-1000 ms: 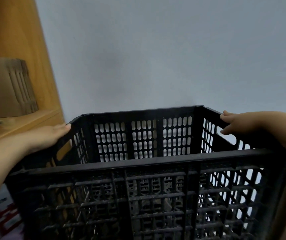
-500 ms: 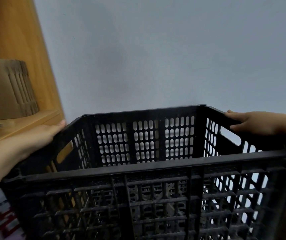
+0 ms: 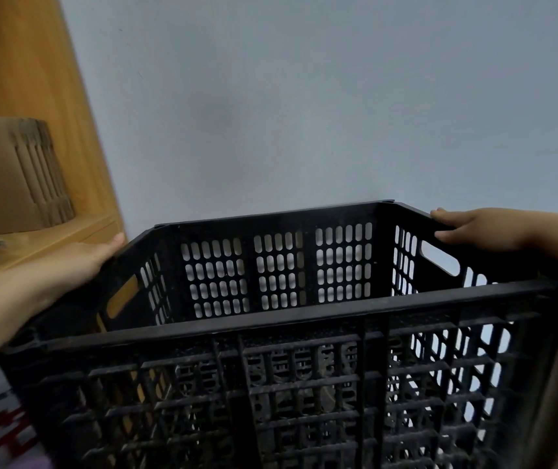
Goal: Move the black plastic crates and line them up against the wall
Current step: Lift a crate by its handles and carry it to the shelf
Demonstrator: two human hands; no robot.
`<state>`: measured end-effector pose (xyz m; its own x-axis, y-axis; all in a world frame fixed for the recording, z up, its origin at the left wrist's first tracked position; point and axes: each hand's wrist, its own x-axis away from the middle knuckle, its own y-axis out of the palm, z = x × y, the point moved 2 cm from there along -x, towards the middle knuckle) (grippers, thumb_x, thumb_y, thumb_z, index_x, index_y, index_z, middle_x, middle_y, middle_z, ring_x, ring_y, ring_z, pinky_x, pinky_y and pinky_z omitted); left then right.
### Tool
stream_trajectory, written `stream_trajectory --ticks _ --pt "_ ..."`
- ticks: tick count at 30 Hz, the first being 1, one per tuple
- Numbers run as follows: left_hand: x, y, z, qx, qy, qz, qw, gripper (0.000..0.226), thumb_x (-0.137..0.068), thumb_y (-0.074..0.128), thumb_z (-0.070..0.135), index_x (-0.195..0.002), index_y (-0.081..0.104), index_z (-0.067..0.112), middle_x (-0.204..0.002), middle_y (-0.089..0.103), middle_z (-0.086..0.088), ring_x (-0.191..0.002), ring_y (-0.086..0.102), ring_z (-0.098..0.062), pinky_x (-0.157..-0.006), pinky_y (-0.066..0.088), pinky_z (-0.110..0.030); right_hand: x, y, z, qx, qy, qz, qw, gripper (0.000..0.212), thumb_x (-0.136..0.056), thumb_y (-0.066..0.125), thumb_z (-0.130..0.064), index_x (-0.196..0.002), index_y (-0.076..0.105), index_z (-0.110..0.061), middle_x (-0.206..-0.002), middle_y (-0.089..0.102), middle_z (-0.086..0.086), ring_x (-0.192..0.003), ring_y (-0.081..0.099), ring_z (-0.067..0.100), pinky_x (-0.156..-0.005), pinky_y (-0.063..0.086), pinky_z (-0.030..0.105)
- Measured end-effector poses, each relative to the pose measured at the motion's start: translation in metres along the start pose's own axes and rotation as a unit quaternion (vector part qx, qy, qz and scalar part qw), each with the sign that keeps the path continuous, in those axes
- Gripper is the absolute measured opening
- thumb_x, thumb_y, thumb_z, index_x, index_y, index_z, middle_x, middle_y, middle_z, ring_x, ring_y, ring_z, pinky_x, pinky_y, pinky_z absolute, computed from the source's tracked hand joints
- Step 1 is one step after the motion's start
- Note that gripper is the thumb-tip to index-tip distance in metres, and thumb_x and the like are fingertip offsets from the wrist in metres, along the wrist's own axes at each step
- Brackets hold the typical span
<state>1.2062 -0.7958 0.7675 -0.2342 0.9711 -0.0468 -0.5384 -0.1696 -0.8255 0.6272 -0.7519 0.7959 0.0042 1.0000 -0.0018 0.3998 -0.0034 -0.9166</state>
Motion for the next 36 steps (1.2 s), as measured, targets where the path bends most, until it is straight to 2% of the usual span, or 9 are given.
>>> stream_trajectory --ticks 2,4,9,12,16,20,24,29,36 --pt "0.037 0.007 0.041 -0.044 0.027 -0.006 0.999 0.063 -0.089 0.034 0.057 -0.134 0.045 0.014 -0.146 0.04 -0.012 -0.134 0.036 -0.03 -0.111 0.025 -0.041 -0.001 0.002 -0.004 0.044 0.009 -0.021 0.999 0.064 -0.096 0.043 -0.034 -0.15 0.011 -0.021 -0.158 0.002 -0.009 -0.146 0.008 0.012 -0.119 0.005 0.031" --pt "0.051 0.012 0.057 -0.068 0.054 -0.023 0.996 0.054 -0.095 0.033 0.041 -0.138 0.037 0.008 -0.15 0.03 -0.015 -0.139 0.026 -0.03 -0.114 0.017 -0.037 -0.002 0.004 -0.009 0.136 0.026 -0.041 0.99 0.067 -0.098 0.037 -0.034 -0.15 -0.002 -0.016 -0.159 -0.01 0.001 -0.147 0.0 0.016 -0.119 0.004 0.033" --pt "0.055 0.022 0.068 -0.198 0.051 -0.06 0.977 0.063 -0.094 0.025 0.046 -0.146 0.007 0.014 -0.157 -0.006 -0.008 -0.145 -0.007 -0.022 -0.117 -0.003 -0.038 0.001 0.013 -0.021 0.346 0.052 -0.038 0.936 0.069 -0.098 0.035 -0.037 -0.149 -0.007 -0.015 -0.158 -0.017 0.006 -0.147 -0.006 0.021 -0.117 0.008 0.045" --pt "0.051 0.024 0.066 -0.315 0.041 -0.052 0.947 0.065 -0.096 0.032 0.039 -0.146 -0.004 0.018 -0.156 -0.014 -0.012 -0.144 -0.01 -0.028 -0.117 0.001 -0.045 0.004 0.016 -0.022 0.382 0.061 -0.032 0.922 0.066 -0.099 0.033 -0.029 -0.149 -0.007 -0.016 -0.158 -0.018 0.006 -0.147 -0.005 0.022 -0.117 0.008 0.046" --pt "0.046 0.023 0.064 -0.323 0.046 -0.053 0.944 0.074 -0.093 0.045 0.014 -0.145 -0.008 0.019 -0.155 -0.014 -0.014 -0.144 -0.006 -0.028 -0.119 0.005 -0.039 0.005 0.016 -0.018 0.365 0.07 -0.027 0.928 0.067 -0.099 0.036 -0.026 -0.15 -0.007 -0.017 -0.158 -0.016 0.005 -0.147 -0.004 0.022 -0.117 0.009 0.045" --pt "0.043 0.024 0.067 -0.328 0.05 -0.05 0.942 0.074 -0.094 0.043 0.031 -0.145 -0.008 0.016 -0.155 -0.014 -0.014 -0.144 -0.007 -0.028 -0.119 0.005 -0.043 -0.003 0.016 -0.016 0.351 0.073 -0.028 0.933 0.067 -0.098 0.036 -0.02 -0.149 -0.008 -0.016 -0.158 -0.016 0.005 -0.147 -0.005 0.023 -0.117 0.008 0.045" --pt "0.041 0.024 0.073 -0.384 0.042 -0.028 0.922 0.075 -0.09 0.024 0.059 -0.146 -0.008 0.021 -0.156 -0.017 -0.006 -0.144 -0.011 -0.022 -0.116 -0.003 -0.049 -0.005 0.015 -0.016 0.398 0.059 -0.01 0.916 0.064 -0.096 0.03 -0.016 -0.15 -0.005 -0.018 -0.158 -0.018 0.0 -0.147 -0.008 0.016 -0.117 0.0 0.046" --pt "0.04 0.024 0.075 -0.337 0.039 -0.044 0.94 0.068 -0.091 0.014 0.057 -0.145 -0.009 0.023 -0.156 -0.017 -0.004 -0.144 -0.012 -0.021 -0.116 -0.007 -0.046 -0.006 0.017 -0.014 0.446 0.037 -0.005 0.894 0.06 -0.097 0.024 -0.02 -0.149 -0.005 -0.013 -0.159 -0.015 0.002 -0.147 -0.007 0.014 -0.118 -0.002 0.044" --pt "0.032 0.025 0.071 -0.307 0.053 -0.044 0.949 0.065 -0.091 0.013 0.055 -0.145 -0.007 0.025 -0.156 -0.015 -0.002 -0.144 -0.01 -0.019 -0.115 -0.009 -0.047 -0.017 0.017 -0.007 0.396 0.045 -0.014 0.917 0.062 -0.096 0.024 -0.013 -0.15 -0.006 -0.017 -0.159 -0.015 -0.002 -0.147 -0.009 0.013 -0.117 -0.002 0.044"
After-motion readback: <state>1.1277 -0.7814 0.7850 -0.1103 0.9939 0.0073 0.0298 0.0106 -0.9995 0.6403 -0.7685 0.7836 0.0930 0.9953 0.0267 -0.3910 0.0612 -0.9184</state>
